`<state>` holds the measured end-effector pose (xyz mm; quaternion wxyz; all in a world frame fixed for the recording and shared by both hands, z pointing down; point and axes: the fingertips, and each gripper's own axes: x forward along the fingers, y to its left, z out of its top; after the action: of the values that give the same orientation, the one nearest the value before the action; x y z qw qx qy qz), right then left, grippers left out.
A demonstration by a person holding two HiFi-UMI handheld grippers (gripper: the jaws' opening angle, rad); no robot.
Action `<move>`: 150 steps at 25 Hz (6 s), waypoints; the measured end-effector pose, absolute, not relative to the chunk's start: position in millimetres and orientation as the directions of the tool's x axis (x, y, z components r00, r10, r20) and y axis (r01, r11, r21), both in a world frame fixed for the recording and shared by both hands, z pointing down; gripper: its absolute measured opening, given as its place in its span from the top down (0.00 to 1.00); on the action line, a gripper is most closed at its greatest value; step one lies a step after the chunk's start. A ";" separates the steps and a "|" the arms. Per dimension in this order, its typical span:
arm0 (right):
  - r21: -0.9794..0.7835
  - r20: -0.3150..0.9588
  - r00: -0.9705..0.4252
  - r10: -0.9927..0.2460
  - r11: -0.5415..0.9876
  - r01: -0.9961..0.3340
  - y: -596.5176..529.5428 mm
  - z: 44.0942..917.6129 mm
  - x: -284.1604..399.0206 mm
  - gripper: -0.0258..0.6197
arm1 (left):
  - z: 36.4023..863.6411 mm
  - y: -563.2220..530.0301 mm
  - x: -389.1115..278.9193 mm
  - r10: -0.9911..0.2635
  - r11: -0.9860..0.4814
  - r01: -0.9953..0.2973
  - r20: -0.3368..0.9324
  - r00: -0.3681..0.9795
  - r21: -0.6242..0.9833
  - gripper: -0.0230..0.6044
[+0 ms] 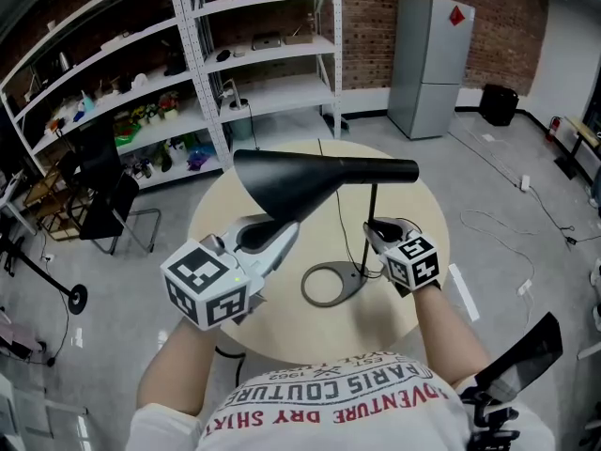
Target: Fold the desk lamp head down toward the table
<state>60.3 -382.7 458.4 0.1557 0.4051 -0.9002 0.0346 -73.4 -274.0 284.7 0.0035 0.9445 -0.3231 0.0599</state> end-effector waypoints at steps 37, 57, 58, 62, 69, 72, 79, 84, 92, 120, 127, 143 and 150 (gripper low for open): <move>0.051 0.268 -0.629 -0.730 0.662 -0.748 -369.7 458.3 62.5 0.89 | 331.9 -262.9 -65.2 -0.614 -0.782 -0.615 0.047 0.788 0.097 0.96; 0.049 0.266 -0.628 -0.731 0.661 -0.749 -369.6 451.5 59.4 0.89 | 345.4 -265.6 -60.8 -0.610 -0.781 -0.600 -0.001 0.793 0.171 0.96; 0.049 0.265 -0.628 -0.731 0.661 -0.749 -369.2 452.4 60.0 0.89 | 346.3 -265.1 -60.1 -0.610 -0.781 -0.600 -0.004 0.792 0.173 0.96; 0.048 0.262 -0.631 -0.730 0.663 -0.747 -368.2 453.7 61.1 0.89 | 350.5 -264.4 -57.6 -0.612 -0.778 -0.601 -0.009 0.791 0.185 0.96; 0.046 0.260 -0.633 -0.729 0.664 -0.746 -368.0 452.0 59.0 0.89 | 349.6 -264.5 -58.9 -0.622 -0.771 -0.606 -0.026 0.783 0.196 0.96; 0.044 0.258 -0.633 -0.730 0.664 -0.747 -367.2 452.4 59.5 0.89 | 351.3 -264.0 -57.2 -0.623 -0.768 -0.605 -0.027 0.782 0.208 0.96; 0.043 0.257 -0.637 -0.727 0.667 -0.744 -365.5 452.8 58.8 0.89 | 359.9 -264.0 -53.3 -0.623 -0.765 -0.597 -0.043 0.781 0.240 0.96; 0.035 0.251 -0.640 -0.726 0.668 -0.744 -363.7 453.4 60.2 0.89 | 364.6 -262.9 -49.1 -0.629 -0.759 -0.597 -0.056 0.775 0.258 0.96; 0.032 0.251 -0.641 -0.725 0.668 -0.743 -361.9 453.5 60.7 0.89 | 370.3 -262.6 -45.2 -0.640 -0.746 -0.596 -0.072 0.765 0.299 0.96; 0.015 0.241 -0.644 -0.726 0.666 -0.746 -362.6 451.9 61.2 0.89 | 386.4 -269.0 -29.1 -0.653 -0.721 -0.567 -0.115 0.749 0.399 0.95; 0.014 0.240 -0.644 -0.727 0.666 -0.746 -361.5 453.5 62.2 0.89 | 391.6 -269.1 -23.9 -0.644 -0.724 -0.551 -0.120 0.756 0.416 0.95; 0.010 0.239 -0.644 -0.726 0.666 -0.746 -359.3 452.3 62.4 0.89 | 396.6 -269.8 -13.5 -0.638 -0.722 -0.521 -0.145 0.757 0.455 0.95; 0.009 0.237 -0.647 -0.725 0.667 -0.745 -358.6 450.6 60.4 0.89 | 399.2 -271.0 -11.1 -0.635 -0.721 -0.505 -0.161 0.756 0.474 0.95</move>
<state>60.4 -358.6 450.6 0.1108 0.4054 -0.9063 0.0445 -11.1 -271.0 399.2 0.2055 0.9141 -0.3118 -0.1583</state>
